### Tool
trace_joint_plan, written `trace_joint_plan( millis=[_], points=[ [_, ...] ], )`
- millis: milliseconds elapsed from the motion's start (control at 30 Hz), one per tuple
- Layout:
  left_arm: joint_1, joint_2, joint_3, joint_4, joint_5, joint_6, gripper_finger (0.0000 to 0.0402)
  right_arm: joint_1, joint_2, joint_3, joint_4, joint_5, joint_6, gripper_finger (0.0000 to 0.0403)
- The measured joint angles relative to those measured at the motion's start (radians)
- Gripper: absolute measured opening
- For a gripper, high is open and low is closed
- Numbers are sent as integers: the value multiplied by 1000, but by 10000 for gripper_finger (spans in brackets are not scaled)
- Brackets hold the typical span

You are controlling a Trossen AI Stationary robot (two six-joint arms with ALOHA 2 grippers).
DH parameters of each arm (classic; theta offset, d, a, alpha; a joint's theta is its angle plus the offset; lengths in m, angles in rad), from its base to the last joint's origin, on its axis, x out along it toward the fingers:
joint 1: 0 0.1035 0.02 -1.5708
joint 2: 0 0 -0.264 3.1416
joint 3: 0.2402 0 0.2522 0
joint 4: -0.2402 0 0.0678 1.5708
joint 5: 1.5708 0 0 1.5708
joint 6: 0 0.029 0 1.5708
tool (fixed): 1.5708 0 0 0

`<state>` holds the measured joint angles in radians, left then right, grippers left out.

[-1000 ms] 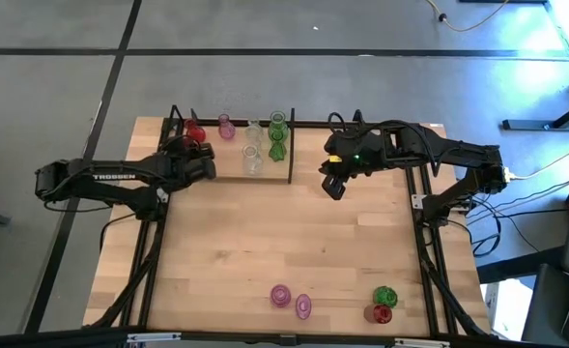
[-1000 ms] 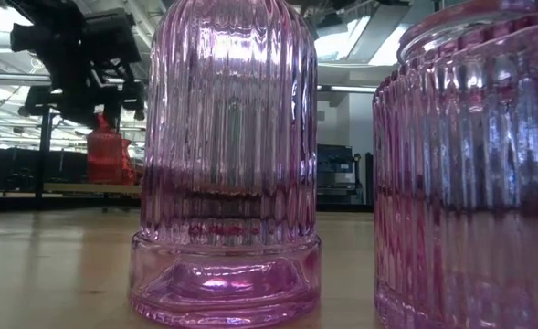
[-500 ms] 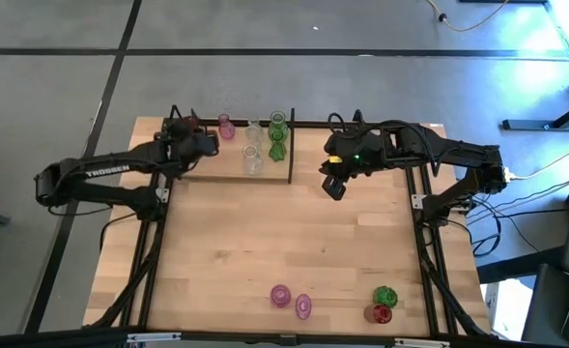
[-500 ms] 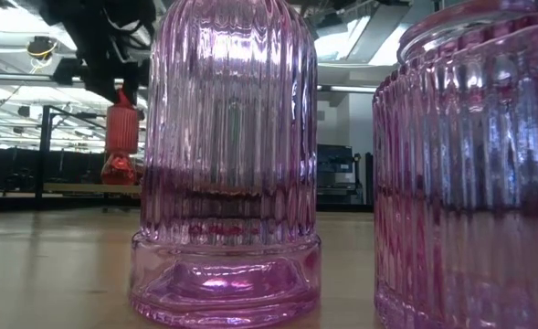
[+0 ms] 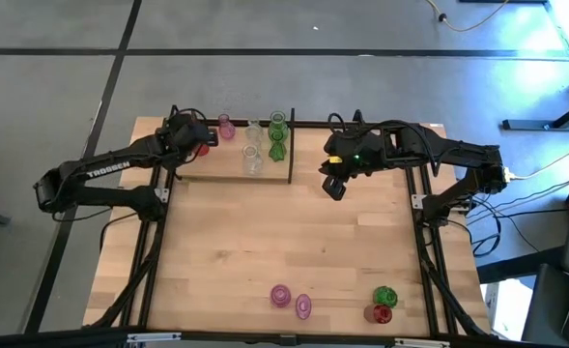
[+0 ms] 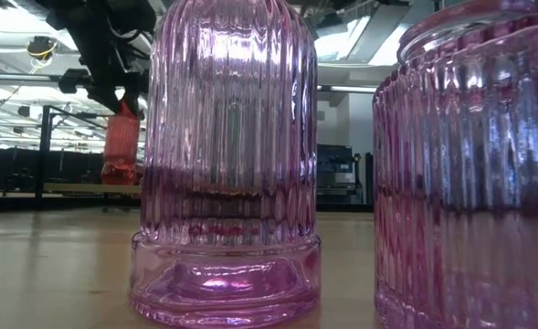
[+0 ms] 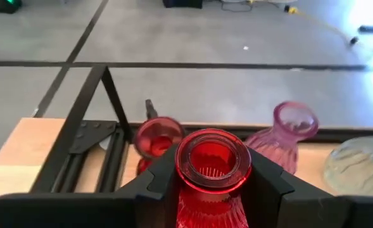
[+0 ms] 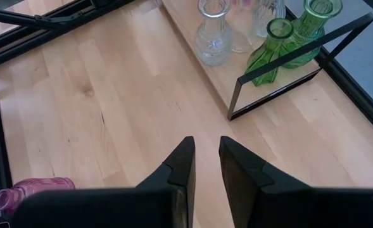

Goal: Sort vases onto shelf
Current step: Put the top red vase on the shelf aligned with the other red vase

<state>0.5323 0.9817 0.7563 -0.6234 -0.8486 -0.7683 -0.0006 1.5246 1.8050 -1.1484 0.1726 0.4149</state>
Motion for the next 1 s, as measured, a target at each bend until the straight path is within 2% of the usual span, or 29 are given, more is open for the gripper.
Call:
trace_joint_plan(
  millis=[167,267,400,633,767,867,1000],
  points=[
    [15,0,0,27,0,-20,115,0,0,0,-2,0,-1,60],
    [16,12,0,8,-11,-88,115,0,0,0,-2,0,-1,60],
    [16,14,0,-26,-62,-142,115,0,0,0,-2,-10,-2,60],
    [15,13,-10,-14,-89,-49,115,0,0,0,-2,-34,-20,60],
    [-9,13,-48,2,-85,-49,115,0,0,0,7,-34,-20,60],
    [-37,13,-78,3,-87,-126,115,0,0,0,13,-34,-5,60],
    [-77,13,-100,4,-157,-165,115,0,0,0,23,-35,5,60]
  ],
)
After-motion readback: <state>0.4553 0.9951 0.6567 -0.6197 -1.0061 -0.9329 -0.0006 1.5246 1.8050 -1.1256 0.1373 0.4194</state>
